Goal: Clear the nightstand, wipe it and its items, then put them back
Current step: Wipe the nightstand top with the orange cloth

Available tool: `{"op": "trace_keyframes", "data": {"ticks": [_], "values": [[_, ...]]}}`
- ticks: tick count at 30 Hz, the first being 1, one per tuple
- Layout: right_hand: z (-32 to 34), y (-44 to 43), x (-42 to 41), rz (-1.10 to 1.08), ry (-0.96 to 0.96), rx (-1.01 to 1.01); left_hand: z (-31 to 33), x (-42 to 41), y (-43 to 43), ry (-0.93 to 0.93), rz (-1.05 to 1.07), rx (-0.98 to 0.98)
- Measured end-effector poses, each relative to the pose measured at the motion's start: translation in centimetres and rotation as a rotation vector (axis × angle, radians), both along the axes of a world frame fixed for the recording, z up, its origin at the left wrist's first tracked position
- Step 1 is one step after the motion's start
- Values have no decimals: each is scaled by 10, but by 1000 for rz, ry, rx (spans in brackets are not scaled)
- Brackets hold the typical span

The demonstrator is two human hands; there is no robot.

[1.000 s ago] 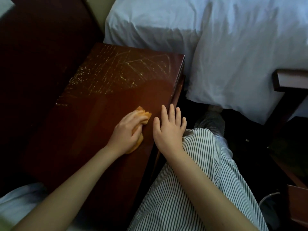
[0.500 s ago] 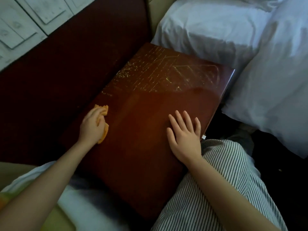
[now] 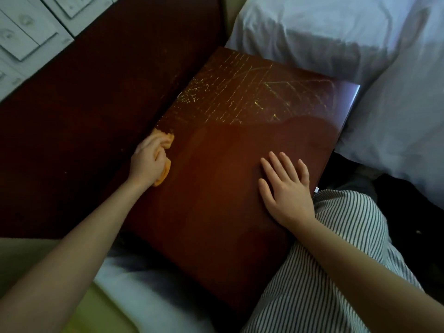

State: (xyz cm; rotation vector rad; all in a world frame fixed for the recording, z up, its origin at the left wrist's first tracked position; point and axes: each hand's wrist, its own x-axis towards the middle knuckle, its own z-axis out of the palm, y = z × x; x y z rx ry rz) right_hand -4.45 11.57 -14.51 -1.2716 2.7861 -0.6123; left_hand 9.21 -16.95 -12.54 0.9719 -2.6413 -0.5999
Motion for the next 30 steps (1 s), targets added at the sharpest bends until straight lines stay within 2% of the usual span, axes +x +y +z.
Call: {"op": "trace_keyframes", "data": {"ticks": [4, 9, 12, 16, 19, 22, 25, 30], "values": [[0, -1, 1, -28, 7, -29, 4, 28, 2, 37, -48, -12], [-1, -2, 1, -31, 25, -15, 2, -3, -15, 63, 180, -18], [0, -3, 1, -56, -1, -31, 3, -32, -21, 79, 228, -4], [0, -2, -1, -64, -28, -36, 2, -39, -16, 62, 107, -2], [0, -2, -1, -62, -24, -34, -2, -13, -4, 43, -114, -2], [-1, -2, -1, -63, -16, -35, -2, 18, 1, 42, -207, -1], [-2, -3, -1, -67, -12, -38, 2, 19, -4, 50, -62, -32], [-2, -2, -2, -74, -17, -60, 3, -34, -4, 66, 280, -42]]}}
